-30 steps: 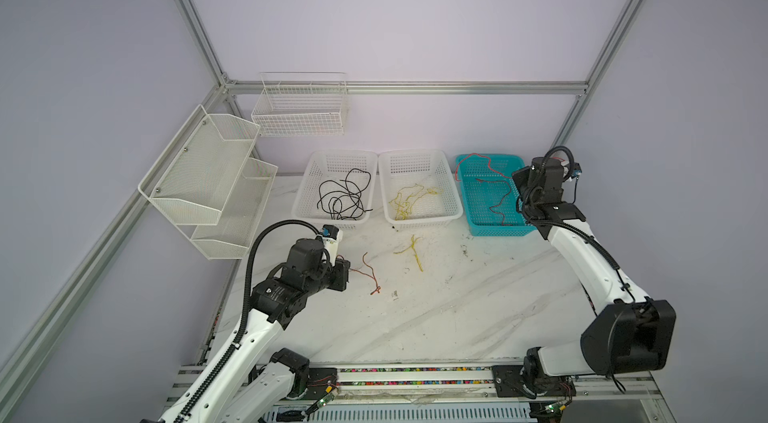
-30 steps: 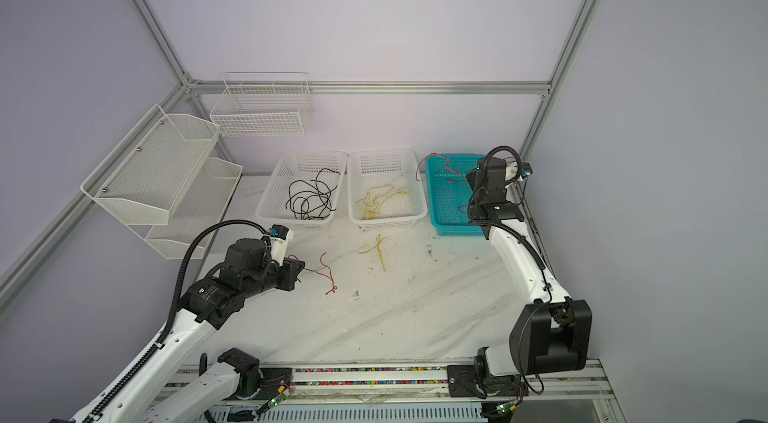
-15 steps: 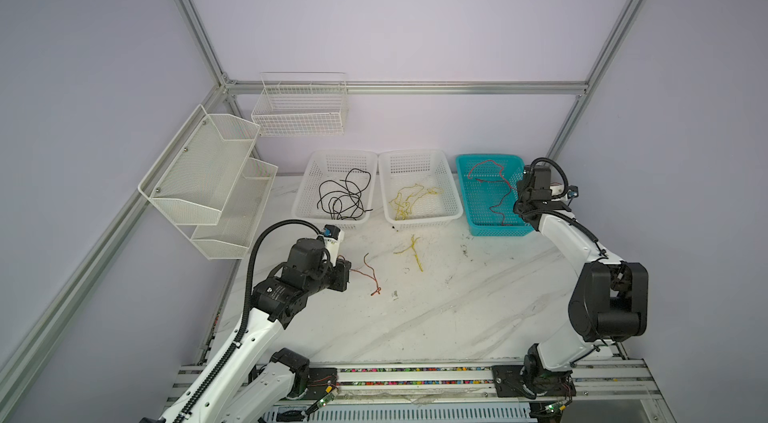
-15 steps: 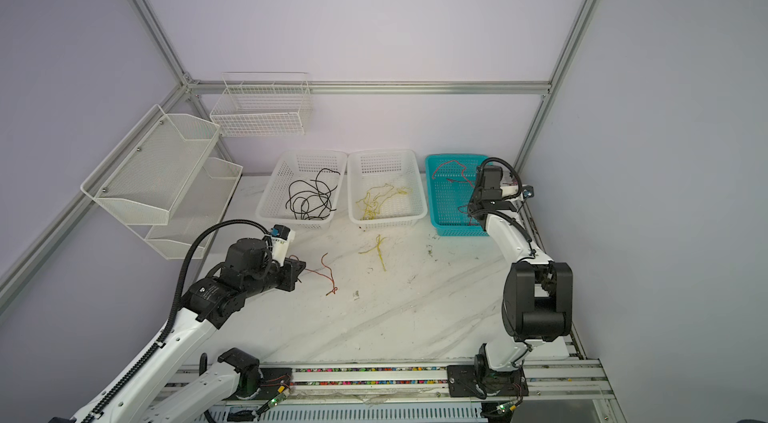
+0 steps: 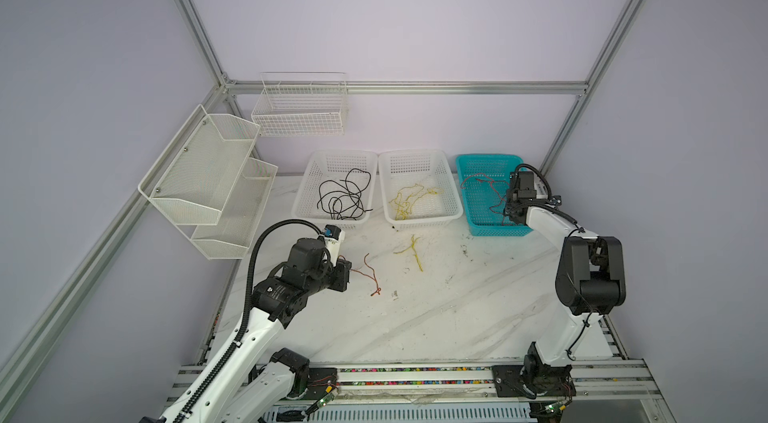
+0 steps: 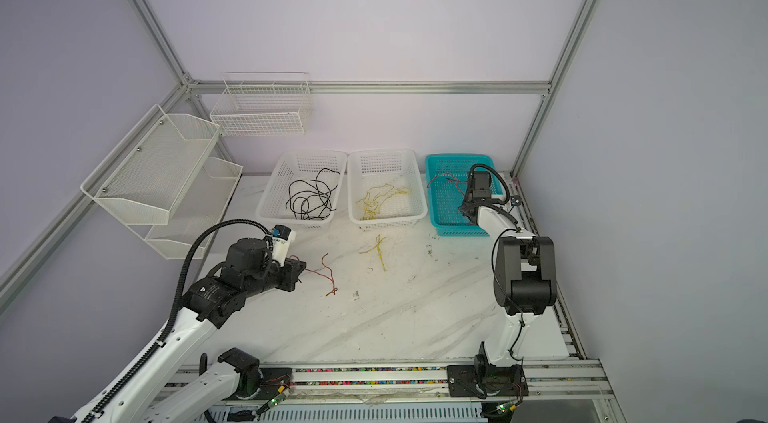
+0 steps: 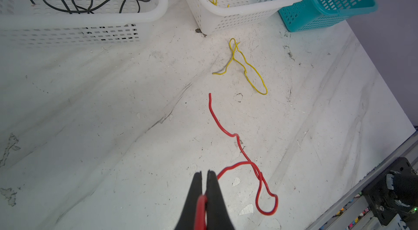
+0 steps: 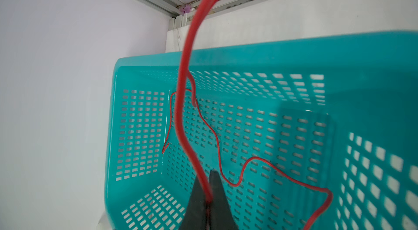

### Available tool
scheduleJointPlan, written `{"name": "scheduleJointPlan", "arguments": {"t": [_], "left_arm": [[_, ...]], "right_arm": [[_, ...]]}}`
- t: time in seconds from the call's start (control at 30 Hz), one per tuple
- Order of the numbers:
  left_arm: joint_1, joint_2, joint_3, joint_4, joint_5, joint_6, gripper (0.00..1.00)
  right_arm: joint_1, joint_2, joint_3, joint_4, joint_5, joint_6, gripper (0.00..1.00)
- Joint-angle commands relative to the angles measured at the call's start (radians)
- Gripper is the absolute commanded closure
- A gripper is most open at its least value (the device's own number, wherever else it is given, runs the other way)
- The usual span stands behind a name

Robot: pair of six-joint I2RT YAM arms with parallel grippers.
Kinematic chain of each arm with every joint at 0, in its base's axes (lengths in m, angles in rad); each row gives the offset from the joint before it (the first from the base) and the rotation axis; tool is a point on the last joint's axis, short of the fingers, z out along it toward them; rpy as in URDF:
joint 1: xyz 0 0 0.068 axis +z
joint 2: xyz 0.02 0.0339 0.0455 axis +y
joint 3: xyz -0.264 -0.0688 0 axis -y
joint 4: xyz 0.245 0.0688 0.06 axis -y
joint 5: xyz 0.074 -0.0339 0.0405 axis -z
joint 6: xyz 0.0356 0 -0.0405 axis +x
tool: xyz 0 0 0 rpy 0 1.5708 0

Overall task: Untangle the cables
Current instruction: 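Lower the red wire into the teal basket and open the right gripper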

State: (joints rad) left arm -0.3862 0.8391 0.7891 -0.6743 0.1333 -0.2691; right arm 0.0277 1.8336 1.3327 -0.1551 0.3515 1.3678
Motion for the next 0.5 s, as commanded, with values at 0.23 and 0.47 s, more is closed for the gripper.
{"name": "scheduleJointPlan", "arguments": {"t": [0.23,0.47], "left_arm": [[0.006,0.0,-0.017,0.035,0.024,0.014,1.0],[0.006,0.007,-0.017,0.036,0.036,0.019,1.0]], "right_arm": [[-0.001,-0.067,0.042,-0.076,0.179,0.0,1.0],[0.001,-0.016,0.133,-0.152,0.278,-0.113,1.0]]}}
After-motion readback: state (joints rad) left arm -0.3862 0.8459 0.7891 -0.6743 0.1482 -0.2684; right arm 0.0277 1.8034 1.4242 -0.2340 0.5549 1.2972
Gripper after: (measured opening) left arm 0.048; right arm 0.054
